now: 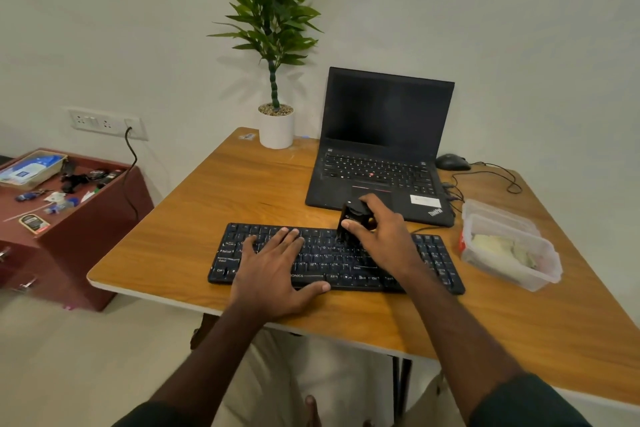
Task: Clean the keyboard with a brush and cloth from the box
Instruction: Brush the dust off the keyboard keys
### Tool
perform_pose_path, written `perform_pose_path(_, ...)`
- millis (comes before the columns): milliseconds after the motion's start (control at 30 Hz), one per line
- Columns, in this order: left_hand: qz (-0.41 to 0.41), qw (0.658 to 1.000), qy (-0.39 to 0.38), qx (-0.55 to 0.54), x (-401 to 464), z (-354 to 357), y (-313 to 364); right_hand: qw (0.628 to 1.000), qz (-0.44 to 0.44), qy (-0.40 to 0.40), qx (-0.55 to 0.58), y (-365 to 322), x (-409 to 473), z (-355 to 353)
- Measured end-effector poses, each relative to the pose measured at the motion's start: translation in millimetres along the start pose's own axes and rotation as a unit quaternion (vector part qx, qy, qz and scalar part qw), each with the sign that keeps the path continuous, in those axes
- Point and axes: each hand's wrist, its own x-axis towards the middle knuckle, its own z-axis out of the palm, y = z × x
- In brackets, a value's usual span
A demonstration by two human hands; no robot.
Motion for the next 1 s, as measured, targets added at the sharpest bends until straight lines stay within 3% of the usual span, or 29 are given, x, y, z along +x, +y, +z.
perform_pose_path(133,-0.006,0.999,-0.030,0.016,1,-6,3,1.000,0.020,-0.019,-0.002,-4,-1,-3)
perform_pose_path(300,-0.013,0.999,-0.033,0.011,1,-6,3,0.991,-0.006,-0.125,-0.049,-10,3,-18)
perform_pose_path(433,-0.016,0.998,-0.058,0.016,2,-8,3,0.991,0.032,-0.090,-0.095,-2,16,-37)
perform_pose_path(533,-0.014,0.998,-0.061,0.022,3,-8,3,0.997,0.029,-0.052,-0.042,-3,12,-32)
perform_pose_path(633,-0.011,0.998,-0.054,0.020,1,-8,2,0.997,0.015,-0.077,-0.007,-3,4,-20)
perform_pose_path(833,-0.010,0.999,-0.035,0.004,1,-7,1,0.993,0.011,-0.078,-0.091,1,18,-33)
perform_pose_path(1000,-0.008,1.000,-0.015,0.000,2,-5,1,0.997,-0.001,-0.067,-0.040,11,9,-30)
